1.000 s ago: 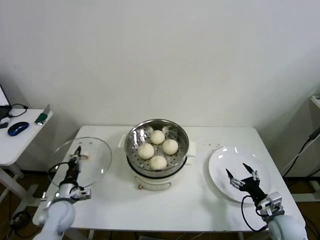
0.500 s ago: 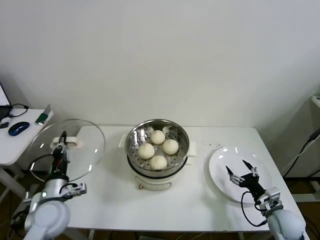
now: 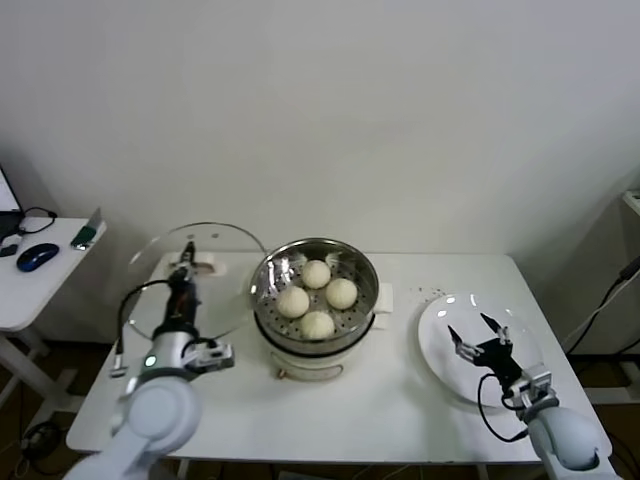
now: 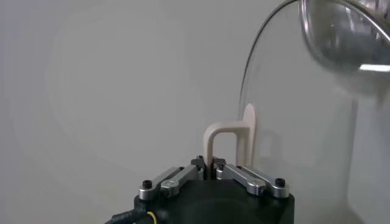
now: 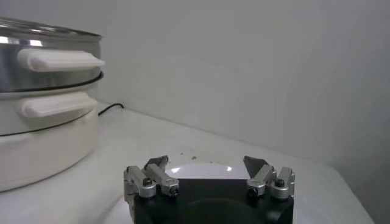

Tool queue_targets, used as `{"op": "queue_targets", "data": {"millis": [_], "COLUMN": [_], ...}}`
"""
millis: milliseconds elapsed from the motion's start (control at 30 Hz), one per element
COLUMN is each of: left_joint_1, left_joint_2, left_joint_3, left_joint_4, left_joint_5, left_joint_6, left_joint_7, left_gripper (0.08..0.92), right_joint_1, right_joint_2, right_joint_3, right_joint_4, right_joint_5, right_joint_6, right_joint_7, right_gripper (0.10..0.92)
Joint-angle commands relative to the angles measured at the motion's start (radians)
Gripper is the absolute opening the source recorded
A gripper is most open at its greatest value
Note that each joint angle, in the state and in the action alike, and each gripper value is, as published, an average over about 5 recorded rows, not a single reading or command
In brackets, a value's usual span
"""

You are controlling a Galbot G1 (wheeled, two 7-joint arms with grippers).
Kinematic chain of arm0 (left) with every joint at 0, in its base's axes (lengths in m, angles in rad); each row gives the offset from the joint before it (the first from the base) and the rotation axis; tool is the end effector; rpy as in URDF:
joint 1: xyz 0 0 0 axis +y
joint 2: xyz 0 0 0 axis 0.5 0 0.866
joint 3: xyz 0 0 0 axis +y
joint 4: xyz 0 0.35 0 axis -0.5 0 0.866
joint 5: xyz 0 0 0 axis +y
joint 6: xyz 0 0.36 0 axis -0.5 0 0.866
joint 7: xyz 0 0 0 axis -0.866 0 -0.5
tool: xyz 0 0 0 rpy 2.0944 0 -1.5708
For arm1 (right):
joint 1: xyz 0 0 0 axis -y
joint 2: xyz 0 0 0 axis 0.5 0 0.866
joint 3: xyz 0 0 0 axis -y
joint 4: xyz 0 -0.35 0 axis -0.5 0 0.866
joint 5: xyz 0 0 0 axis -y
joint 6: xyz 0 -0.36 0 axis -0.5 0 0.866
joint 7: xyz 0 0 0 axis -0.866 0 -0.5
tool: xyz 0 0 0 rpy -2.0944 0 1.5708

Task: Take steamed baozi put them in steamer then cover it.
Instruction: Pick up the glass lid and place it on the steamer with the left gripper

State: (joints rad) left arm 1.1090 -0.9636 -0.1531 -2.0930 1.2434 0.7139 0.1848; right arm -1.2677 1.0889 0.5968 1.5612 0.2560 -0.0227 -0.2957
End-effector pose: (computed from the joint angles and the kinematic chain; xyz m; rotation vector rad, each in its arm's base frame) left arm 0.2777 0.0045 -0.2220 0.2659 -2.1281 -2.2339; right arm 0.2845 -0.1871 -0.3722 0.3521 -2.8500 0.2843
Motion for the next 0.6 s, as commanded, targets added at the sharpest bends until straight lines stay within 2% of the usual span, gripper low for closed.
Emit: {"op": "queue_targets", "data": {"millis": [33,333,600], "left_joint_1": [-0.287,-0.250,-0.273], "left_joint_2": [-0.229,-0.390,-0.450], "left_joint_3": [0.316,0.348,0.356], "left_joint_4": [0.100,0.191,0.264], "left_joint_5": [0.163,0.216,0.235], "left_joint_6": [0.072,0.072,0.072], "left_joint_7": [0.189,0.177,0.132], "left_gripper": [0.147,0.147,0.147], "right_joint_1": [0.026,0.025,0.015], "right_joint_2": [0.003,0.005,0.015], "right_joint_3": [-0.002,0.016,0.028], "right_joint_4": [-0.028,-0.037,-0.038], "right_joint_5": [-0.016,-0.029,-0.035], "right_joint_6": [0.001,0.004,0.012], "right_joint_7": [0.009,0.012,0.011], "right_gripper": [0.823,0.823,0.823]}}
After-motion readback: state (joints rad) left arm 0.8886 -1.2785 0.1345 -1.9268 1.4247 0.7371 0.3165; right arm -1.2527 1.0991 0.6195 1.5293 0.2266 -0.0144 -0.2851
